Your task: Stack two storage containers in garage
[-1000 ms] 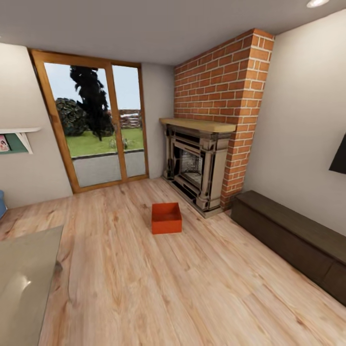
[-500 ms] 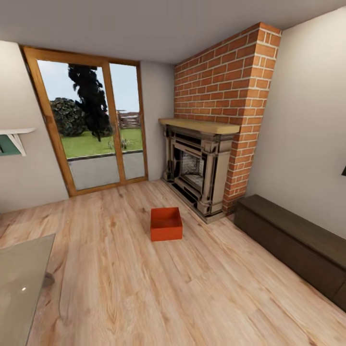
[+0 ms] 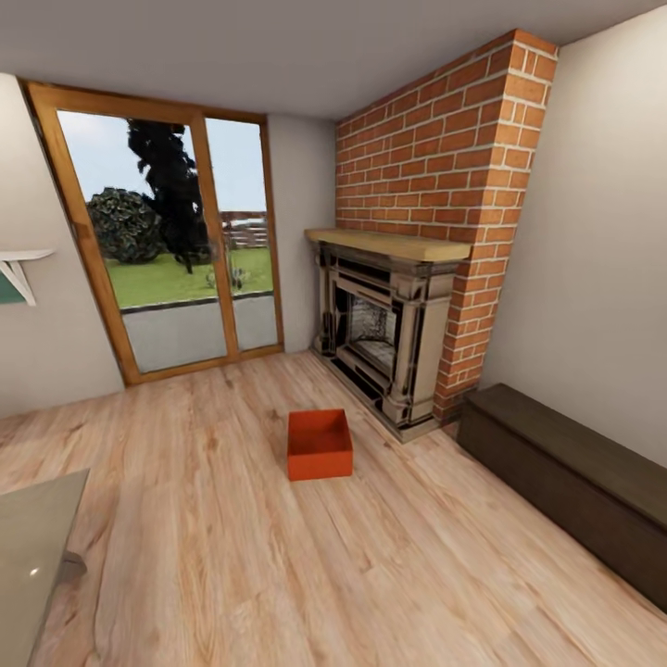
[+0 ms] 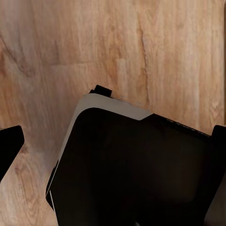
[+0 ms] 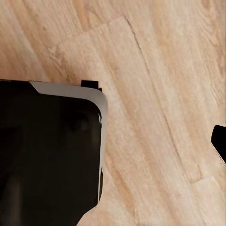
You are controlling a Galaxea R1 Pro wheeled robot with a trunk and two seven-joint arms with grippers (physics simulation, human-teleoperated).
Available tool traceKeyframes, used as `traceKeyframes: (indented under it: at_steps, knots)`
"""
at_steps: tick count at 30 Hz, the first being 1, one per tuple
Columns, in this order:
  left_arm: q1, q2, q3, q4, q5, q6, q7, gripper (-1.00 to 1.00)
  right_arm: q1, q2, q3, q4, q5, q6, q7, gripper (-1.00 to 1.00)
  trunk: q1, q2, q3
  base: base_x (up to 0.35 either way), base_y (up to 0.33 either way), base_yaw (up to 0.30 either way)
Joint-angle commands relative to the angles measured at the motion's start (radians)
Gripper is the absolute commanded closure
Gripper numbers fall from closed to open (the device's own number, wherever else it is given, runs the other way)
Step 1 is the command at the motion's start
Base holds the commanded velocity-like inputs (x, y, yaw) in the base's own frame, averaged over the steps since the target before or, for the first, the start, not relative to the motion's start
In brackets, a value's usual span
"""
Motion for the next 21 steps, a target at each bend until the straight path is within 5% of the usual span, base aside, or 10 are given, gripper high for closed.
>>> traceKeyframes:
  at_steps: [1,21]
  knots:
    - [-0.001,0.000,0.007,0.001,0.000,-0.003,0.002,-1.00,-0.001,0.000,0.009,0.003,-0.009,-0.006,0.000,-1.00,0.001,-0.001,-0.001,0.324,0.000,0.000]
    - [0.000,0.001,0.008,0.001,0.000,-0.002,0.002,-1.00,-0.001,0.000,0.008,0.003,-0.006,-0.010,0.000,-1.00,0.001,-0.001,-0.001,0.324,0.000,0.000]
